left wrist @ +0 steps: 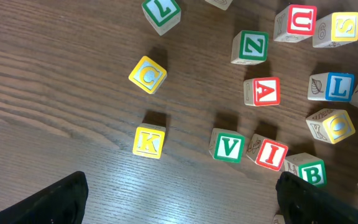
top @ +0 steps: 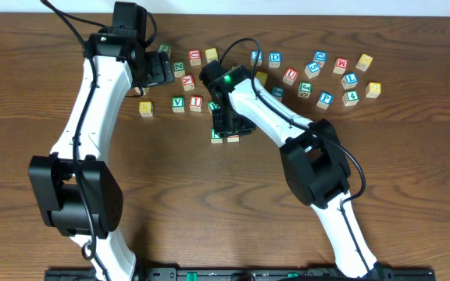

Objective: Spell out NEURIPS
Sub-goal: 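Lower the red E block to the right of the green N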

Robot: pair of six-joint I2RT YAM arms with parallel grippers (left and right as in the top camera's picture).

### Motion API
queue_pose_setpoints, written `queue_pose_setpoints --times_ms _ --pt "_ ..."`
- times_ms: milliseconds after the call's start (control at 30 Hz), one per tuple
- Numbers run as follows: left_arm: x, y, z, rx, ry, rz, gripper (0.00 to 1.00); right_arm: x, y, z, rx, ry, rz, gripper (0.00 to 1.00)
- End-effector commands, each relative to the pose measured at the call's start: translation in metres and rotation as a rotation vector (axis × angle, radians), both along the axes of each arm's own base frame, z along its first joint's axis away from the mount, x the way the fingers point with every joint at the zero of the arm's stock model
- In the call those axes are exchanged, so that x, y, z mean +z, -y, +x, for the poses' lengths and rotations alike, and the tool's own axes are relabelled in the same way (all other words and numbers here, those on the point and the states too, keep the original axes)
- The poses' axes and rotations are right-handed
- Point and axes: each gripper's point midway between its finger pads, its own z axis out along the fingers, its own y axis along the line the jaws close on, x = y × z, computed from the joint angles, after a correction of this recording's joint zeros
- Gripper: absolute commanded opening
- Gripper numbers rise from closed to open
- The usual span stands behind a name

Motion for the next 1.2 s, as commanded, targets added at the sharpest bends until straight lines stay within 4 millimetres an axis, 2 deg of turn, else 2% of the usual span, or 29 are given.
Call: queue_pose_setpoints --times_ms 0,200,500,900,1000,1167 --pt "0.005 -0.002 0.005 0.011 0.016 0.012 0.95 -0.006 -0.001 -0.005 0.001 -0.01 -0.012 0.38" --pt "0.005 -0.002 0.005 0.011 0.016 0.012 0.95 -0.006 -0.003 -0.006 0.008 -0.018 -0.001 0.38" --pt "0.005 -0.002 0.005 0.011 0.016 0.012 0.95 0.012 -0.004 -0.001 0.019 0.003 0.026 0.41" --pt "0.005 -0.002 0.005 0.011 0.016 0.012 0.95 0.019 -0.003 0.0 0.026 -0.004 0.052 0.43" --pt "0.005 -0.002 0.005 0.011 0.016 0.012 0.95 0.029 -0.002 0.004 0.028 0.008 0.075 0.43" --pt "0.005 -0.002 0.005 0.011 0.016 0.012 0.95 0.06 0.003 0.015 0.016 0.069 0.117 0.47"
